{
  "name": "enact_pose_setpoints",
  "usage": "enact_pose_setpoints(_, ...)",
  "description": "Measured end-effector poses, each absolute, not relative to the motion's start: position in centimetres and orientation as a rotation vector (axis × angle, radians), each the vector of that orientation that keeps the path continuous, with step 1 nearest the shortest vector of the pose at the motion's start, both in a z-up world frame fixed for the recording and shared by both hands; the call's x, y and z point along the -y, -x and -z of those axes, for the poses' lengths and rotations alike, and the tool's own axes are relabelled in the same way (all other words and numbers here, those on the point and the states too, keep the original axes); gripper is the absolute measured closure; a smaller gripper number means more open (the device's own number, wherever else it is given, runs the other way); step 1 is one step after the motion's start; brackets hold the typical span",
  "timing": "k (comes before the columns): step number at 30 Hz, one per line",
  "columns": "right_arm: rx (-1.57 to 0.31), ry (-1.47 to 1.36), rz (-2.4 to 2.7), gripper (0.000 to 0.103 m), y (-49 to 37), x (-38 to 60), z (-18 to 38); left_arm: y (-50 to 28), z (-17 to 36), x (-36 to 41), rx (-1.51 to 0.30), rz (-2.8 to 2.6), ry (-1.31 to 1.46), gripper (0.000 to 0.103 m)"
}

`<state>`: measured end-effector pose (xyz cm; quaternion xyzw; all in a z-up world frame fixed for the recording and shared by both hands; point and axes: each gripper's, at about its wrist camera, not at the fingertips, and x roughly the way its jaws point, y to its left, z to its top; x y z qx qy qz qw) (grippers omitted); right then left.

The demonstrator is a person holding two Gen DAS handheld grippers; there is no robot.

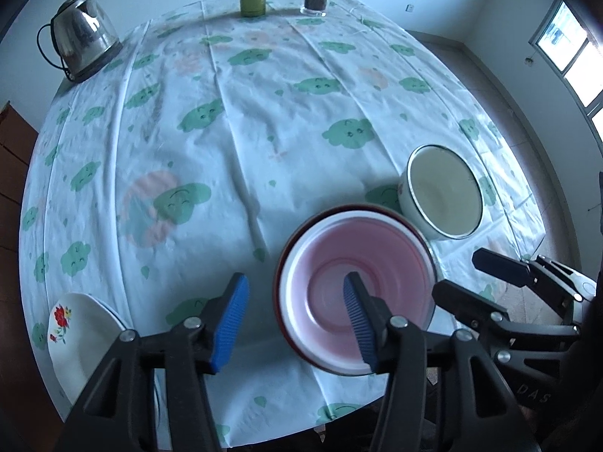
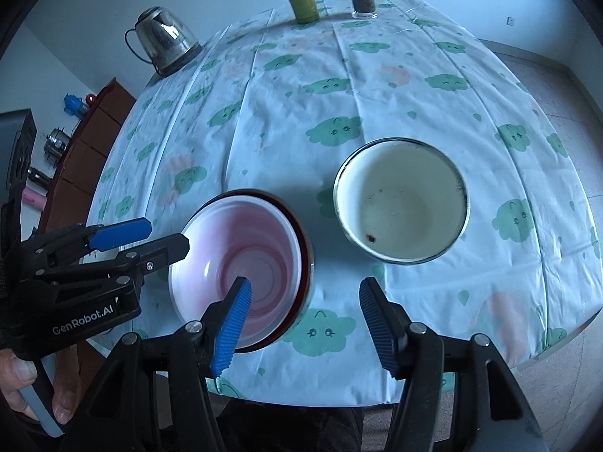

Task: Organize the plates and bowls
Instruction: 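Move both grippers toward the cream enamel bowl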

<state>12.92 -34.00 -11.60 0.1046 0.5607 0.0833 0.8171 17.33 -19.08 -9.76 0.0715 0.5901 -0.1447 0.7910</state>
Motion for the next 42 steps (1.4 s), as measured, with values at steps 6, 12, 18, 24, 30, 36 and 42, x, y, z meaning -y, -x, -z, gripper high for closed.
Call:
enact_pose_setpoints(6, -1.171, -0.243, -0.151, 0.041, -12.8, 35.4, 11.4, -17.5, 9.6, 20.3, -1.258, 0.323, -0.162, 0.049)
enact_pose_setpoints(12, -1.161, -0.255, -0.137, 0.041, -12.9, 36.4, 11.4, -17.8, 9.6, 21.3, -1.252, 0.336, -0.179, 0.049)
enact_pose_setpoints(18, -1.142, -0.266, -0.119, 0.041, -13.0, 37.6, 11.3, -18.2, 9.6, 22.3, -1.253, 0.344, -0.194, 0.049)
enact_pose_setpoints(24, -1.138, -0.278, -0.100, 0.041, -13.2, 38.8, 11.5, -18.8, 9.6, 23.4, -1.249, 0.351, -0.207, 0.049)
enact_pose_setpoints(30, -1.136, -0.284, -0.084, 0.041, -13.4, 40.0, 11.6, -19.3, 9.7, 24.6, -1.251, 0.368, -0.211, 0.049)
enact_pose_setpoints(36, -1.131, -0.291, -0.061, 0.041, -13.6, 41.3, 11.5, -19.9, 9.9, 26.1, -1.254, 0.390, -0.221, 0.049)
enact_pose_setpoints(42, -1.130, -0.299, -0.037, 0.041, -14.1, 42.3, 11.7, -20.6, 10.2, 27.1, -1.259, 0.404, -0.233, 0.049)
